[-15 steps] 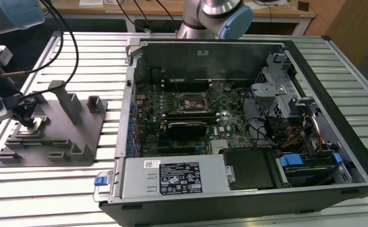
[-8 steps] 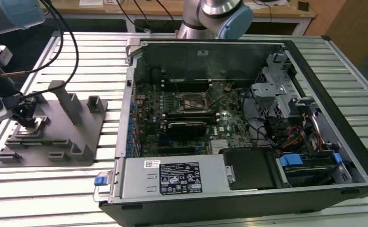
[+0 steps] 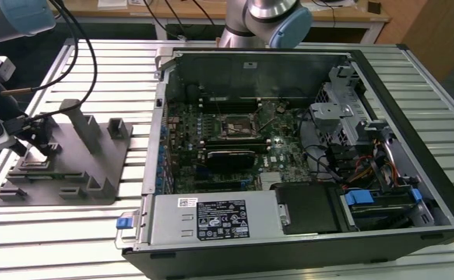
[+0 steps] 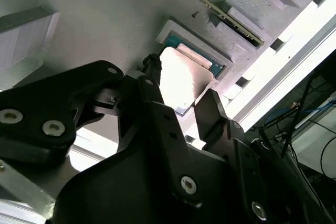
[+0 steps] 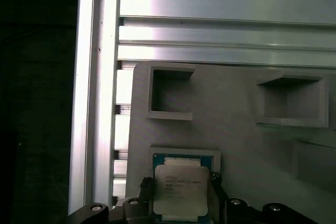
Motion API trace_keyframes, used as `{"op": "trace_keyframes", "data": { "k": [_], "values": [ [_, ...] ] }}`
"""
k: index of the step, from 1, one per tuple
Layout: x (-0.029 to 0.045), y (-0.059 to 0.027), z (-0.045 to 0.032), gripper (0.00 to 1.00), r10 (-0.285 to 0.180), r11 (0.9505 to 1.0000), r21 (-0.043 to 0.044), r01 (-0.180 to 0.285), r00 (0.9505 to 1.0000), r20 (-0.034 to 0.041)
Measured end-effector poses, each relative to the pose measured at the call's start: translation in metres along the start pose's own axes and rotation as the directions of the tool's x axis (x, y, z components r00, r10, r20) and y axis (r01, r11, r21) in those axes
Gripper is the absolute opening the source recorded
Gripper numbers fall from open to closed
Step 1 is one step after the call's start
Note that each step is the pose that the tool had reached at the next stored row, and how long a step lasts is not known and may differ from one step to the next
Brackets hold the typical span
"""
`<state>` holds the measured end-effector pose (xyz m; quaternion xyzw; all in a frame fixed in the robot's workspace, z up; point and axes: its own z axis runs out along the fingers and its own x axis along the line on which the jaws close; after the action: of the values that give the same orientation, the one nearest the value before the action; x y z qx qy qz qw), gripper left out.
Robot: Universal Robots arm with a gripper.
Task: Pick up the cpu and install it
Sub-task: 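Pick up the cpu and move it towards the insertion slot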
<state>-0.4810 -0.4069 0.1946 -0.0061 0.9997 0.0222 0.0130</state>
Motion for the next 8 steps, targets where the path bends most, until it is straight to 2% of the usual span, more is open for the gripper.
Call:
{"op": "trace_keyframes", "data": {
  "k": [3, 8],
  "values": [
    [0.0, 0.0, 0.0001, 0.53, 0.0, 1.0, 0.0, 0.0, 1.0, 0.0],
    [0.0001, -0.0001, 0.0016, 0.53, 0.036, 0.9994, 0.0009, -0.036, 0.9994, 0.0016]
  ]
}}
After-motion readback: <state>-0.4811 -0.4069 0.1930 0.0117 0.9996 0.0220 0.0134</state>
